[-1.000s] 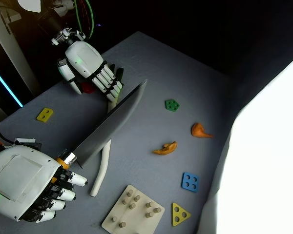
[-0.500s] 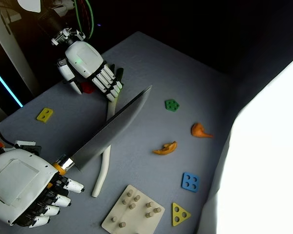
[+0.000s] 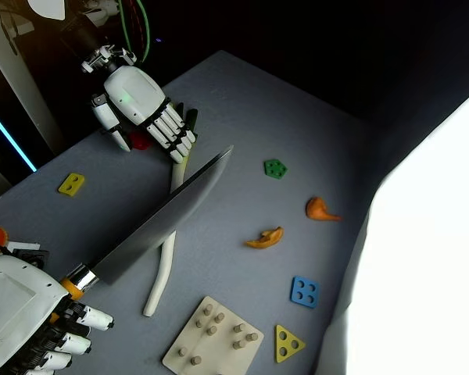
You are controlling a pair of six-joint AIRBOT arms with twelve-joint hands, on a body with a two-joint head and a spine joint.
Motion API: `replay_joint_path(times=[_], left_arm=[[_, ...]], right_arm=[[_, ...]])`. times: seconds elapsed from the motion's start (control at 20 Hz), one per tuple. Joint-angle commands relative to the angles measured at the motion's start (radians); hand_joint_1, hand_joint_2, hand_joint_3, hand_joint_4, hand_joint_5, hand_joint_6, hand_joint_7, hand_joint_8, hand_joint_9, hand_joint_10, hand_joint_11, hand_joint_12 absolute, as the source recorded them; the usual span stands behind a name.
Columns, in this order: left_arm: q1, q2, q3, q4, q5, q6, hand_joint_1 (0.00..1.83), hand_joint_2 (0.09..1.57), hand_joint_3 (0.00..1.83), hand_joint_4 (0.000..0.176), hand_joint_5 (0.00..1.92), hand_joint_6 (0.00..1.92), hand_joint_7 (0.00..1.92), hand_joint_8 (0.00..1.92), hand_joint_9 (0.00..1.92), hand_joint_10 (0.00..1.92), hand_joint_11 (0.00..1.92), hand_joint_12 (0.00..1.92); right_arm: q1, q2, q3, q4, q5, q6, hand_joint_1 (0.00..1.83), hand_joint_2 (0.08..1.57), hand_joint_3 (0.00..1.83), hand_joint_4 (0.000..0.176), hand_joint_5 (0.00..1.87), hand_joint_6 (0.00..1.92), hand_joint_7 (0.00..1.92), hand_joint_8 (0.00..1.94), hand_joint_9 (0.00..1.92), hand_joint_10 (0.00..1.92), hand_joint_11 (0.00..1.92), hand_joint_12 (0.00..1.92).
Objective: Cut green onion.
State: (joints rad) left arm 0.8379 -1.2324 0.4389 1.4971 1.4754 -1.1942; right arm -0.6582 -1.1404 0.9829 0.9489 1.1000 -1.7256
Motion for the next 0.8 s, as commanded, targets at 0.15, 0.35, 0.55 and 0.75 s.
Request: replay_joint_path(times=[0.15,0.35,0.55,0.75], left_arm=[[-0.004,-0.008,-0.004,0.038,0.037,0.001,0.27,1.47,0.00,0.000,0.00,0.00,0.00,0.00,0.00,0.00,0.00,0.00],[-0.006,-0.007,-0.005,0.038,0.037,0.001,0.28,1.46,0.00,0.000,0.00,0.00,0.00,0.00,0.00,0.00,0.00,0.00],[-0.007,-0.007,-0.005,0.039,0.037,0.001,0.24,1.47,0.00,0.000,0.00,0.00,0.00,0.00,0.00,0.00,0.00,0.00],[-0.007,-0.007,-0.003,0.043,0.037,0.001,0.29,1.46,0.00,0.000,0.00,0.00,0.00,0.00,0.00,0.00,0.00,0.00]], right_arm=[[-0.010,0.017,-0.001,-0.042,0.093,-0.048,1.56,1.12,0.00,0.176,1.16,1.92,1.42,1.94,1.49,1.92,1.55,1.92],[0.036,0.019,0.005,-0.044,0.117,-0.020,1.57,1.11,0.00,0.176,1.15,1.92,1.42,1.94,1.49,1.92,1.55,1.92],[0.085,0.052,0.020,-0.146,0.118,0.049,1.57,1.12,0.00,0.176,1.21,1.92,1.43,1.94,1.49,1.92,1.55,1.92],[0.145,0.078,0.060,-0.211,0.075,0.093,1.57,1.12,0.00,0.176,1.25,1.92,1.44,1.94,1.50,1.92,1.56,1.92]])
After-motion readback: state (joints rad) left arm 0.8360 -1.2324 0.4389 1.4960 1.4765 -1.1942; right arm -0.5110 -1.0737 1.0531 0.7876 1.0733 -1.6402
